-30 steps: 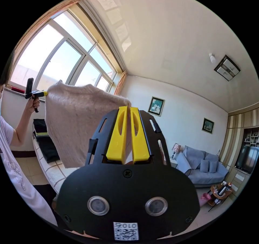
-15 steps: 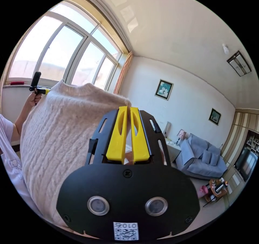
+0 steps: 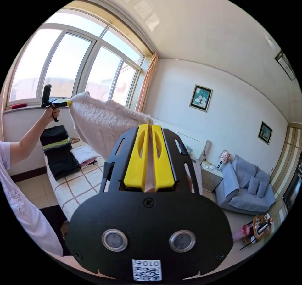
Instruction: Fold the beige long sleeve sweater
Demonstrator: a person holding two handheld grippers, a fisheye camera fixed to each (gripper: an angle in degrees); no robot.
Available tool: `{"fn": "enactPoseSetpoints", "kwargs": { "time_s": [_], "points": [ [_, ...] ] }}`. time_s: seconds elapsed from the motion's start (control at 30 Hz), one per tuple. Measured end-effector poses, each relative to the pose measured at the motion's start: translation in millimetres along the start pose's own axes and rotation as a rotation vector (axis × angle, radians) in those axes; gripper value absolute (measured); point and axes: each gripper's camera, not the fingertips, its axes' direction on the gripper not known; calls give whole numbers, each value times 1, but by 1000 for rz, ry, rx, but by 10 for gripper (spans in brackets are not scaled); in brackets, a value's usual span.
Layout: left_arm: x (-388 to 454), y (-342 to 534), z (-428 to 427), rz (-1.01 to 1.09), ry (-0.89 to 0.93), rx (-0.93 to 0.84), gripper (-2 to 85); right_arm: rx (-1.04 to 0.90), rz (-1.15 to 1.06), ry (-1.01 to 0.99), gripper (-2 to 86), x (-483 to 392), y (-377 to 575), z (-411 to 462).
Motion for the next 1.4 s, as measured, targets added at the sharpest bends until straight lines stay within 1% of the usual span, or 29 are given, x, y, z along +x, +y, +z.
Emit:
{"fn": "enactPoseSetpoints", "kwargs": {
  "time_s": [0.1, 0.17, 0.2, 0.23, 0.27, 0.33, 0.37, 0.4, 0.47, 0.53, 0.57, 0.67, 0.8, 0.9, 0.97, 1.03, 1.1, 1.17, 1.27, 1.3, 1.33, 1.4],
  "points": [
    [23, 52, 35, 102, 91, -83, 2, -106, -33, -49, 41, -13, 67, 15],
    [31, 99, 67, 88, 170, -162, 2, -197, -18, -128, 42, -25, 143, 35],
    [38, 134, 91, 60, 215, -227, 2, -225, -12, -140, 42, -30, 164, 41],
    [47, 171, 114, 28, 233, -295, 2, -284, 4, -167, 42, -40, 206, 54],
    [52, 189, 125, 11, 240, -325, 2, -348, 33, -199, 42, -52, 247, 68],
    [80, 260, 165, -45, 272, -441, 1, -435, 75, -232, 41, -73, 306, 84],
    [88, 275, 173, -55, 279, -468, 1, -486, 112, -258, 41, -86, 342, 93],
    [106, 303, 187, -68, 292, -519, 1, -510, 131, -266, 41, -91, 358, 96],
    [128, 334, 201, -86, 325, -559, 1, -599, 232, -322, 40, -104, 414, 107],
    [153, 360, 212, -85, 347, -619, 1, -629, 268, -378, 39, -113, 441, 110],
    [159, 364, 213, -78, 339, -632, 0, -629, 266, -374, 39, -118, 451, 108],
    [176, 377, 215, -58, 300, -660, 0, -622, 292, -373, 37, -114, 463, 104],
    [186, 369, 197, -58, 234, -552, -1, -554, 302, -365, 29, -100, 456, 93],
    [197, 368, 192, -22, 181, -554, -1, -557, 294, -358, 26, -90, 457, 94],
    [203, 377, 197, -17, 193, -583, -1, -594, 302, -387, 25, -88, 471, 105],
    [213, 397, 210, -9, 194, -649, -1, -609, 315, -410, 23, -90, 478, 112],
    [218, 410, 221, -30, 210, -719, -1, -590, 326, -427, 23, -91, 481, 114],
    [223, 415, 223, -29, 207, -734, 0, -550, 334, -442, 23, -87, 480, 111],
    [219, 418, 212, -113, 202, -689, 3, -529, 348, -402, 23, -77, 465, 105],
    [213, 414, 204, -166, 196, -648, 4, -516, 343, -391, 24, -75, 459, 103],
    [208, 407, 195, -206, 192, -590, 6, -475, 334, -372, 26, -73, 446, 101],
    [201, 393, 193, -233, 149, -555, 11, -431, 332, -340, 30, -72, 430, 105]
  ]
}}
